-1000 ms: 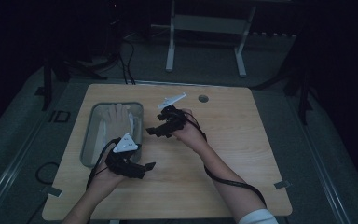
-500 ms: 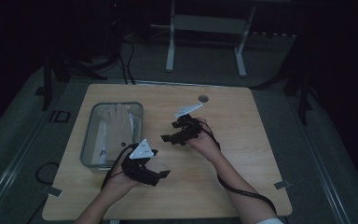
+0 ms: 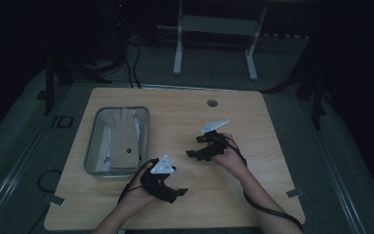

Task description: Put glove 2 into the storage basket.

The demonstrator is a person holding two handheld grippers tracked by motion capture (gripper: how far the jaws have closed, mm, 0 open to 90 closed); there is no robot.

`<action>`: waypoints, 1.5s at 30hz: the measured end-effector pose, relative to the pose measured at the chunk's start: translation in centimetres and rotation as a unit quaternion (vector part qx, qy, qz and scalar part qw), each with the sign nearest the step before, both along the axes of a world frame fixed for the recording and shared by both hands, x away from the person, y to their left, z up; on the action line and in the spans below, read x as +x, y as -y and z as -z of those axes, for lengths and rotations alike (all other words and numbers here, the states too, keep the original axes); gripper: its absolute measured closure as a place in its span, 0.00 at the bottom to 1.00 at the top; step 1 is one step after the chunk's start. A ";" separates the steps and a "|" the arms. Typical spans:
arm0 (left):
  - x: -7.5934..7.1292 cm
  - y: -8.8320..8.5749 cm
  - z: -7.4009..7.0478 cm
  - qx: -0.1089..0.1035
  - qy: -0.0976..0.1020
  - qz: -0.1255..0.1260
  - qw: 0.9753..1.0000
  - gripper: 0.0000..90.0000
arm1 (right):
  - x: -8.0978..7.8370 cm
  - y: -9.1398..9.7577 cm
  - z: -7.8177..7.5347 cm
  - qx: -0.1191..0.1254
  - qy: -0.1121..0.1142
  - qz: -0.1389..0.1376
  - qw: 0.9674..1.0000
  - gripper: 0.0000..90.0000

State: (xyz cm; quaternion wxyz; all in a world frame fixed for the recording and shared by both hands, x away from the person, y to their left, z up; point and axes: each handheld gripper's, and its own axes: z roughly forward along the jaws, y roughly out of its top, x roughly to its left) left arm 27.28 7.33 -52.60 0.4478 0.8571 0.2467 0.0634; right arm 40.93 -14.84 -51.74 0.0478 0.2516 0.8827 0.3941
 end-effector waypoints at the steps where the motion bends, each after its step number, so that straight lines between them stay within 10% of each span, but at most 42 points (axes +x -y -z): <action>1: 0.0 0.2 0.2 -0.001 -0.001 0.000 1.000 0.16 | -0.1 0.2 0.1 -0.002 0.002 -0.002 1.000 0.21; 45: 0.2 4.3 4.0 0.002 -0.015 0.070 0.997 0.16 | -4.7 8.9 4.7 0.013 0.036 0.037 0.999 0.17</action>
